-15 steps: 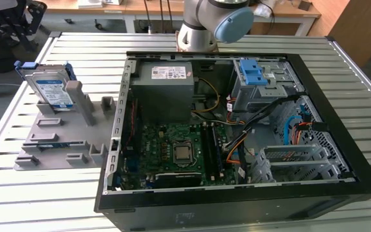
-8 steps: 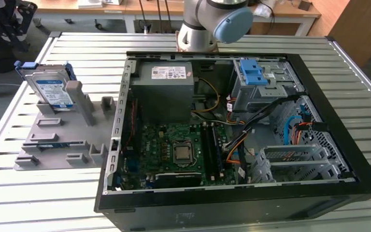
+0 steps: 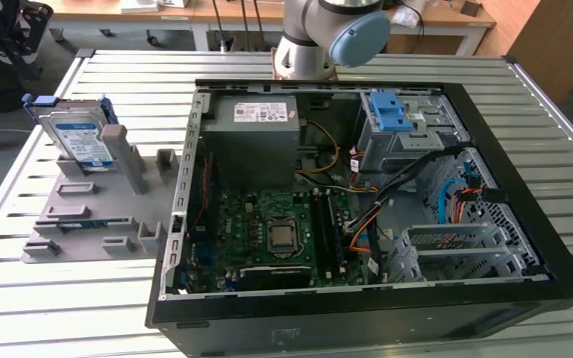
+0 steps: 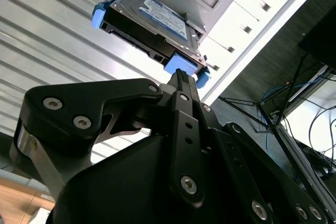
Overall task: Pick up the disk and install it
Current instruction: 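Pick up the disk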
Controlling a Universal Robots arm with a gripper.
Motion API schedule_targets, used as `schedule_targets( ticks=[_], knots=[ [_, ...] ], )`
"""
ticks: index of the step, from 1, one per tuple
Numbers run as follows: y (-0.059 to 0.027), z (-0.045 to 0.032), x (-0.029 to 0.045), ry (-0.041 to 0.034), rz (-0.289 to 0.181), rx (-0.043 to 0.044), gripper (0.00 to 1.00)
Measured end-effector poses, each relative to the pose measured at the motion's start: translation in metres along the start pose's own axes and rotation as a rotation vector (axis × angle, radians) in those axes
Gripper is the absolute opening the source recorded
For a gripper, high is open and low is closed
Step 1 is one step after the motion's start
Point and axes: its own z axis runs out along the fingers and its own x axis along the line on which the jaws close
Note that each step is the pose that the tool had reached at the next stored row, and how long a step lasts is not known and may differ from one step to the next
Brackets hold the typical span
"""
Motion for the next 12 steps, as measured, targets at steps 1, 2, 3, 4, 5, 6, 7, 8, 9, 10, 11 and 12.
schedule_targets(
  ticks=[1,2,3,4,5,6,7,8,9,10,11,12],
  knots=[
    [0.0,0.0,0.0001,-0.0001,-0.001,0.0,0.11],
    [0.0,0.0,0.0001,-0.0001,-0.001,0.0,0.11],
    [0.0,0.0,0.0001,0.0,-0.001,0.0,0.11],
    [0.0,0.0,0.0001,0.0,-0.002,0.0,0.11],
    [0.0,0.0,0.0001,0.0001,-0.003,0.0,0.11],
    [0.0,0.0,0.0001,0.0002,-0.004,0.0,0.11],
    [0.0,0.0,0.0001,0.0002,-0.006,0.0,0.11],
    [0.0,0.0,0.0001,0.0003,-0.008,0.0,0.11],
    [0.0,0.0,0.0001,0.0004,-0.01,0.0,0.11],
    [0.0,0.0,0.0001,0.0004,-0.012,0.0,0.11],
    [0.0,0.0,0.0001,0.0005,-0.014,0.0,0.11],
    [0.0,0.0,0.0001,0.0005,-0.016,-0.0001,0.11]
  ],
)
